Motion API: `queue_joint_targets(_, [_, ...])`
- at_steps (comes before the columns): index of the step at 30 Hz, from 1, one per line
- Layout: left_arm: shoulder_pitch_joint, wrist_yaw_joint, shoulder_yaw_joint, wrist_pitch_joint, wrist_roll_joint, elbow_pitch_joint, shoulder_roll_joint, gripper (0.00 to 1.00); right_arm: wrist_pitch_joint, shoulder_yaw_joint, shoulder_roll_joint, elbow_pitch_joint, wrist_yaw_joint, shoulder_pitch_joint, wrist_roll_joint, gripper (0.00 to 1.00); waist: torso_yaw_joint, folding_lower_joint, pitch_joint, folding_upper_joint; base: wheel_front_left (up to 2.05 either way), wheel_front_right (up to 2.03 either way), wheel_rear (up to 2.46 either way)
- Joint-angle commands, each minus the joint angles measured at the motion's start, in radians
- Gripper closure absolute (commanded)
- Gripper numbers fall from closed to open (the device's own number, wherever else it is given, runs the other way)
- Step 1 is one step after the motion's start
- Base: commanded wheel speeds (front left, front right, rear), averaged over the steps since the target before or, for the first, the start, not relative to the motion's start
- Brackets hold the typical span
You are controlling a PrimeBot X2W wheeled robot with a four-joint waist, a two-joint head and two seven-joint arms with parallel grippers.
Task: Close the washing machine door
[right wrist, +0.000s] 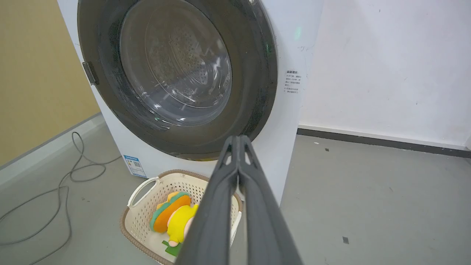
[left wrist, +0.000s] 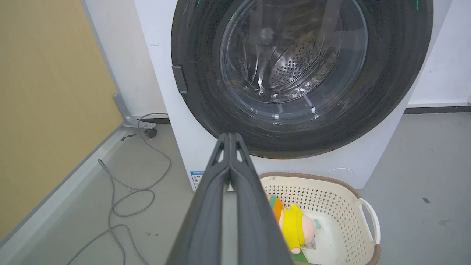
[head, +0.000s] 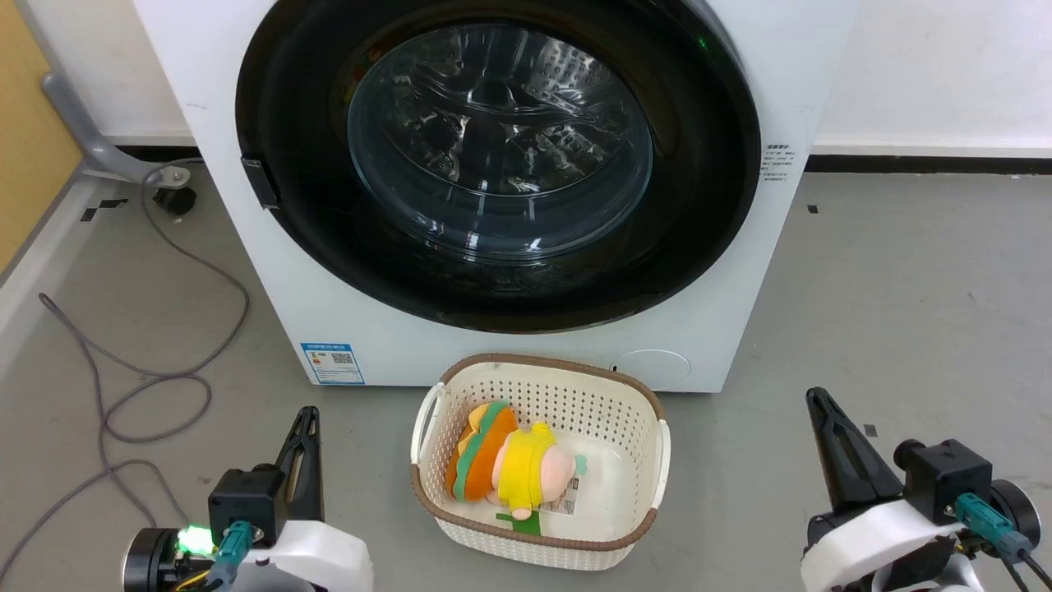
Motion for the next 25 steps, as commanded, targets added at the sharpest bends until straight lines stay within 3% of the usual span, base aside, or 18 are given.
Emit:
queue_joint_targets(1, [-0.008, -0.004, 0.004, 0.005, 0.007, -0.005, -0.005, 1.0, 0.006, -0.002, 0.004, -0.01, -0.001, 0.017, -0.012, 1.0, 0.0, 0.0, 0.0, 0.0, 0.0, 0.0, 0.0])
queue_joint_targets(25, [-0.011, -0.039, 0.02, 0.054, 0.01, -0.019, -0.016, 1.0, 0.055, -0.004, 0.005, -0.041, -0.001, 0.026, -0.048, 1.0, 0.0, 0.0, -0.005, 0.0, 0.0, 0.0, 0.0])
